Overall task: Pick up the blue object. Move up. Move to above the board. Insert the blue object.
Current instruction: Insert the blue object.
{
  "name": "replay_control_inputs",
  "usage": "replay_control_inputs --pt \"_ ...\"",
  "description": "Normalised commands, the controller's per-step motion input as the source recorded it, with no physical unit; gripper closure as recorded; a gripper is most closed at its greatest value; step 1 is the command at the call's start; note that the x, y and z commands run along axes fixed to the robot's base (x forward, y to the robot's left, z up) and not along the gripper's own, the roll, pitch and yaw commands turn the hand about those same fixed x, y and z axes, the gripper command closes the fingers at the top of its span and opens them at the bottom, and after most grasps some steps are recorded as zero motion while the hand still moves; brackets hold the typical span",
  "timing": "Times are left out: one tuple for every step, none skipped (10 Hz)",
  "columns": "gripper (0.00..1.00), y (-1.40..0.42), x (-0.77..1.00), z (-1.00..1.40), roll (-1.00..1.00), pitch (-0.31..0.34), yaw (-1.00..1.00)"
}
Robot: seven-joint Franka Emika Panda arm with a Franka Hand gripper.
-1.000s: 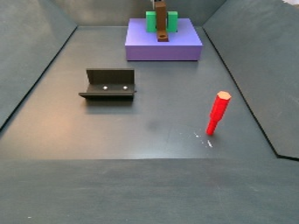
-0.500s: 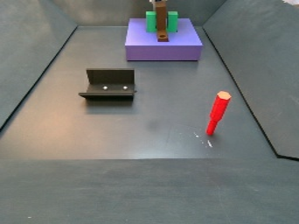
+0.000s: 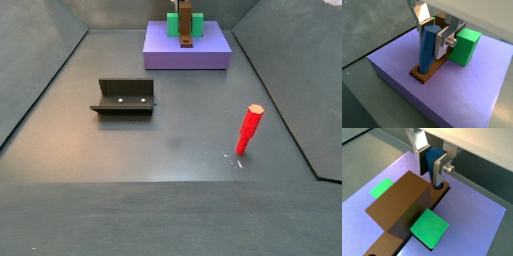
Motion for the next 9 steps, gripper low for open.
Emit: replay_control_inputs --pt "1.0 -0.16 0.19 0.0 0.5 0.2 0.0" --pt "1.0 -0.22 0.19 0.0 0.5 0.203 0.0" --pt "1.0 -0.21 0.19 0.0 0.5 0.186 0.0" --pt "1.0 -0.18 0.18 -0.01 0.48 0.171 0.0" --pt "1.0 -0.12 0.15 -0.1 0.41 0.147 0.0" --pt "1.0 -0.08 0.12 -0.17 0.34 0.12 0.0" --pt "1.0 -0.06 0.07 -0.25 0.33 0.111 -0.02" --pt "1.0 0.0 0.19 -0.34 0.23 0.147 -0.06" --pt "1.0 0.0 0.21 -0.35 0.21 0.176 -0.08"
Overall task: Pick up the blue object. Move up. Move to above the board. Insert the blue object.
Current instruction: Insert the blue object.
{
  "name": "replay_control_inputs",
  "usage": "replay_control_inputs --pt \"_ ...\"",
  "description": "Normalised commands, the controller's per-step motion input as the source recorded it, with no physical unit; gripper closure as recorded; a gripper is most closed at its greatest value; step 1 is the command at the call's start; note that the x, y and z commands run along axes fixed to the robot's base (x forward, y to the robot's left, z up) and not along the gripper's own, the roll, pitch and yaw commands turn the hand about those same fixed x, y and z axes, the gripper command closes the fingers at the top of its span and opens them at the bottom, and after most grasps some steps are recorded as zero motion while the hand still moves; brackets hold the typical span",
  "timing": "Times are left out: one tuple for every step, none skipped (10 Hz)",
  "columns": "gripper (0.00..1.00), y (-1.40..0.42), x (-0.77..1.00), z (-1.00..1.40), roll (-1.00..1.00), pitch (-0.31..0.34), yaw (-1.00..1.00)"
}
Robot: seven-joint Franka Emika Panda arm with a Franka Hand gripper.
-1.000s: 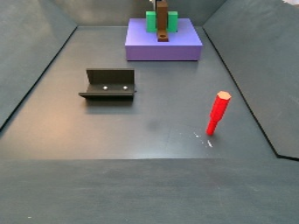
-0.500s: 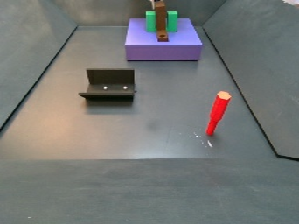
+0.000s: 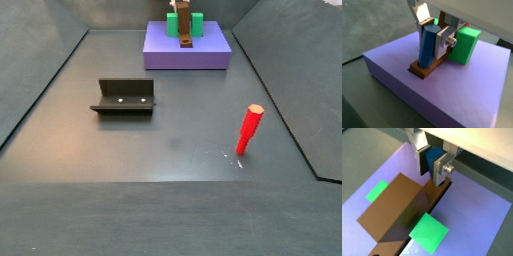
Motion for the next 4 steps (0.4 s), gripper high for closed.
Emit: replay_control_inputs --pt "1.0 0.0 0.19 -0.39 0.22 0.163 -0.09" --pt "1.0 0.0 0.02 -0.48 0.21 0.076 -0.1" --pt "1.0 -0.01 0.0 -0.43 0.14 0.0 -0.09" --pt "1.0 0.0 0.0 0.0 0.0 0.0 0.0"
